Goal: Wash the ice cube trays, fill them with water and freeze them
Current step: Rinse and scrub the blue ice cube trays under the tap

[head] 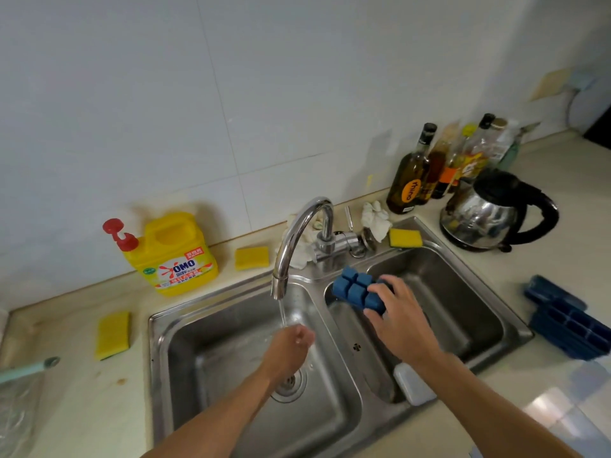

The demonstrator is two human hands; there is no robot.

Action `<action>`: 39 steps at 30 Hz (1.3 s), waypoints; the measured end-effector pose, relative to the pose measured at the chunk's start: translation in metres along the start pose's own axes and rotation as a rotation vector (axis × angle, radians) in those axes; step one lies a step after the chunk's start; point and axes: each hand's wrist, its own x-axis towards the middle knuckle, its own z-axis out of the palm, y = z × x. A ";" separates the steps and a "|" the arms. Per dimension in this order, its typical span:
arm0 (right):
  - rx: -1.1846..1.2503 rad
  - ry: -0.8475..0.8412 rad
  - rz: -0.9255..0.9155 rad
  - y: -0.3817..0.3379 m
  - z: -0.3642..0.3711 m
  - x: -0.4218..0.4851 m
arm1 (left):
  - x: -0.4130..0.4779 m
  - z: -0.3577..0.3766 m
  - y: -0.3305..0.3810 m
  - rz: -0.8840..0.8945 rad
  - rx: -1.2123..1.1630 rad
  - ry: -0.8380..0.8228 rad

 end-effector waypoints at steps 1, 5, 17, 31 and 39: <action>0.008 0.052 -0.018 -0.001 -0.012 0.004 | 0.001 0.001 0.002 0.018 0.020 0.000; 0.072 0.231 -0.122 0.000 -0.062 0.016 | 0.007 0.006 0.017 0.047 0.068 -0.003; -0.066 -0.062 0.135 0.178 -0.046 0.012 | 0.027 0.072 0.093 0.014 0.110 0.129; 0.250 0.363 -0.283 0.215 -0.113 0.043 | 0.032 0.162 0.176 -0.052 0.165 0.218; 0.011 -0.146 -0.069 0.256 -0.073 0.021 | 0.034 0.173 0.171 -0.128 0.163 0.204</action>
